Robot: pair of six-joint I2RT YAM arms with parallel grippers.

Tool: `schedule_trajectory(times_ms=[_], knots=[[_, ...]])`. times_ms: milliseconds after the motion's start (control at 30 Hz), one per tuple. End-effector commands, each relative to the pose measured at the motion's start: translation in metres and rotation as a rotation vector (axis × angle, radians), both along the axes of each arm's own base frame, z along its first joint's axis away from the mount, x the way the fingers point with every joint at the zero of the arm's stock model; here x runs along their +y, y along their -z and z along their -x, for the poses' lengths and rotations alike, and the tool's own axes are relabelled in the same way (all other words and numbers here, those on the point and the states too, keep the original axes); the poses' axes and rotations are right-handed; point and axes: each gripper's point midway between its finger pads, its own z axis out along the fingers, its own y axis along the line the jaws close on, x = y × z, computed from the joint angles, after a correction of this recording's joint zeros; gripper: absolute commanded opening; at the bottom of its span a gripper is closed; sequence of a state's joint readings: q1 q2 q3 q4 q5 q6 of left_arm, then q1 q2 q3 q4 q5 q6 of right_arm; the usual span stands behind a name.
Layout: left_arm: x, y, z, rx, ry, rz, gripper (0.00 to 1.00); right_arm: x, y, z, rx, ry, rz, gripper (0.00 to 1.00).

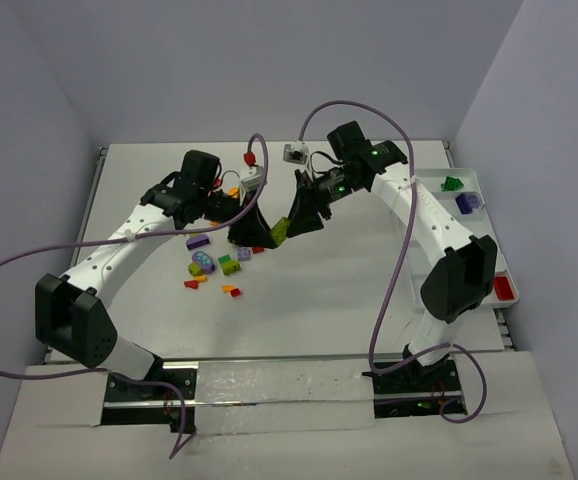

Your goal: Sort the legos into containers by color

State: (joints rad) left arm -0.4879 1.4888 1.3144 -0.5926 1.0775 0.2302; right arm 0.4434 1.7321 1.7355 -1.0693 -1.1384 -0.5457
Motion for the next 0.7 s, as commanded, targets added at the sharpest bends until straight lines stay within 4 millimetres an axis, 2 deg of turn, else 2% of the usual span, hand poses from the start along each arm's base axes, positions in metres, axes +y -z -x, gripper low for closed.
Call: schedule_trajectory(times_ms=[0, 33, 100, 133, 200, 233, 267, 300, 433, 467, 500, 533, 567, 633, 667], knots=[[-0.005, -0.008, 0.001, -0.027, 0.032, 0.026, 0.0, 0.002, -0.026, 0.004, -0.081, -0.003, -0.049, 0.49], [-0.005, -0.008, 0.001, -0.026, 0.031, 0.026, 0.0, 0.002, -0.026, 0.003, -0.081, 0.001, -0.048, 0.48], [-0.006, -0.006, 0.0, -0.025, 0.025, 0.02, 0.0, 0.002, -0.028, 0.002, -0.089, 0.013, -0.052, 0.4], [-0.005, -0.005, -0.001, -0.024, 0.017, 0.016, 0.0, 0.002, -0.03, 0.003, -0.097, 0.017, -0.054, 0.33], [-0.005, -0.004, -0.003, -0.026, 0.002, 0.01, 0.07, 0.0, -0.028, 0.003, -0.098, 0.032, -0.043, 0.21], [-0.005, -0.003, -0.005, -0.026, -0.009, 0.005, 0.13, -0.001, -0.028, 0.003, -0.095, 0.037, -0.038, 0.14], [-0.005, -0.001, -0.007, -0.028, -0.025, -0.005, 0.17, -0.003, -0.026, 0.003, -0.097, 0.047, -0.028, 0.03], [-0.005, 0.0, -0.008, -0.027, -0.03, -0.006, 0.23, -0.004, -0.025, 0.002, -0.098, 0.056, -0.021, 0.0], [-0.002, 0.002, -0.018, -0.046, -0.096, -0.04, 0.53, -0.025, -0.009, -0.01, -0.081, 0.159, 0.034, 0.0], [0.002, 0.002, -0.024, -0.058, -0.132, -0.054, 0.84, -0.039, -0.002, -0.018, -0.089, 0.213, 0.071, 0.0], [0.007, 0.001, -0.033, -0.075, -0.185, -0.073, 0.93, -0.05, 0.002, -0.023, -0.094, 0.256, 0.097, 0.0], [0.012, 0.001, -0.039, -0.086, -0.215, -0.082, 0.98, -0.067, 0.007, -0.034, -0.093, 0.318, 0.127, 0.0], [0.016, 0.001, -0.043, -0.094, -0.235, -0.089, 0.99, -0.074, 0.014, -0.037, -0.094, 0.34, 0.16, 0.0], [0.03, -0.003, -0.057, -0.118, -0.306, -0.108, 0.99, -0.124, 0.034, -0.057, -0.088, 0.486, 0.291, 0.0], [0.035, -0.005, -0.061, -0.128, -0.331, -0.114, 0.99, -0.137, 0.042, -0.06, -0.09, 0.518, 0.344, 0.0]])
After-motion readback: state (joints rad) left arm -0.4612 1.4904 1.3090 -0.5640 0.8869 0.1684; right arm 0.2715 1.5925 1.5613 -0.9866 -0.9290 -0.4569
